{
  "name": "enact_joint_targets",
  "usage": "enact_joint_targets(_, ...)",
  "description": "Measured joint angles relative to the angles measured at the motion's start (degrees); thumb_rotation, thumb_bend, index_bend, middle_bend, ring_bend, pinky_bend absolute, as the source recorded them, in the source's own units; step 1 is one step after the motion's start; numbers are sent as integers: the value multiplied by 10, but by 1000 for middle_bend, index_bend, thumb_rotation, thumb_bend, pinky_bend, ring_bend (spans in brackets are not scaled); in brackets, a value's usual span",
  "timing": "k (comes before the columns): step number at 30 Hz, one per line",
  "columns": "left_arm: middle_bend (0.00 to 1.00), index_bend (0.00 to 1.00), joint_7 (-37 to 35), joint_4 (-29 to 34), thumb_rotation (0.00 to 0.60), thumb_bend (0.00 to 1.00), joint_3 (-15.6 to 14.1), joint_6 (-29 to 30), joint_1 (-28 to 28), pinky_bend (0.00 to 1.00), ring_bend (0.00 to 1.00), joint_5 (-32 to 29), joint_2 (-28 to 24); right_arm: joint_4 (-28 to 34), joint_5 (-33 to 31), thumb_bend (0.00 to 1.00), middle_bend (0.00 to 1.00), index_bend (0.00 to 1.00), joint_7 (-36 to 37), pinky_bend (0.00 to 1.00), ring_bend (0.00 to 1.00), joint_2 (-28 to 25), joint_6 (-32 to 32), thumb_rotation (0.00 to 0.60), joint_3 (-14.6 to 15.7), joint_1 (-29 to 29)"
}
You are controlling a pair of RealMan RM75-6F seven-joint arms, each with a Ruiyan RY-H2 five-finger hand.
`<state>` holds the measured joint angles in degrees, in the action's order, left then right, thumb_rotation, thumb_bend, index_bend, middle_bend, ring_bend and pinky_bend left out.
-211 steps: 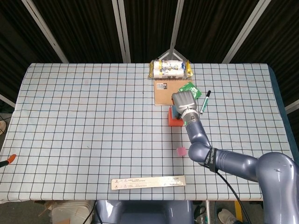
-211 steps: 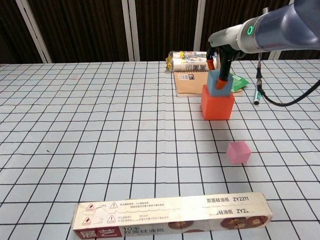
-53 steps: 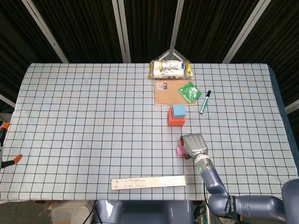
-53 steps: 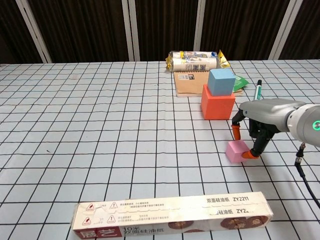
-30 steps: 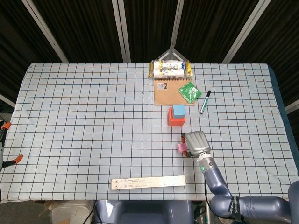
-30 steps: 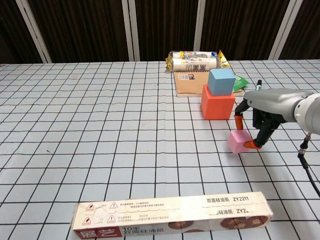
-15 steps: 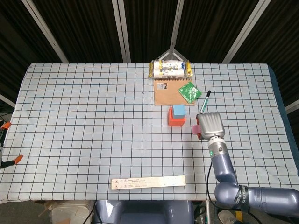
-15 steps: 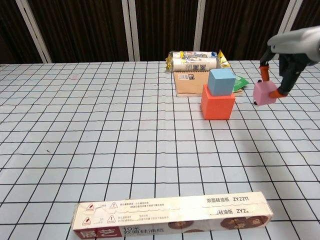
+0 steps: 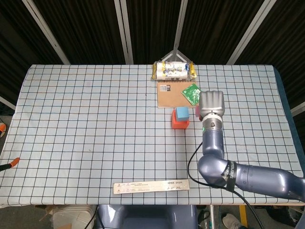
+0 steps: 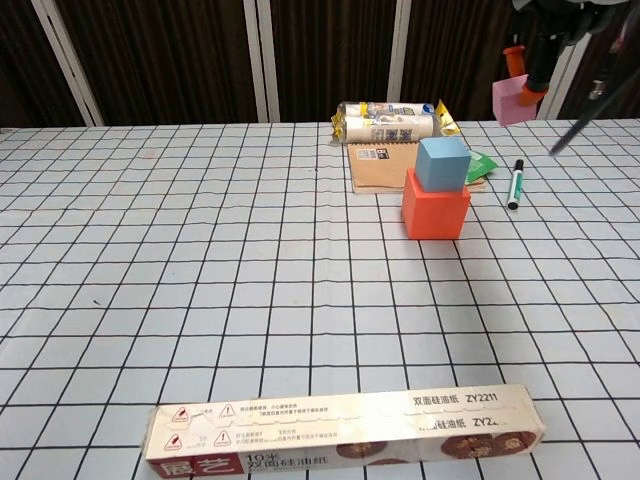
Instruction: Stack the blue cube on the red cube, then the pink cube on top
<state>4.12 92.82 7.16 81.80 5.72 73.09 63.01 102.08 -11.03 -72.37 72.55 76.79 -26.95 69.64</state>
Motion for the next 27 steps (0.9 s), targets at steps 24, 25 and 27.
enact_joint_targets(24,0,34,10,-1,600,165,5,-7,4,0,0,-16,2,-87,16,459,1000,574,26,1000,1000,74,-86,600,-10,46)
enact_joint_targets(25,0,34,11,-1,600,165,6,-7,4,0,0,-17,3,-91,17,459,1000,574,27,1000,1000,75,-92,600,-9,46)
enact_joint_targets(27,0,34,13,-1,600,165,7,-7,4,0,0,-19,3,-95,16,459,1000,574,28,1000,1000,74,-100,600,-7,46)
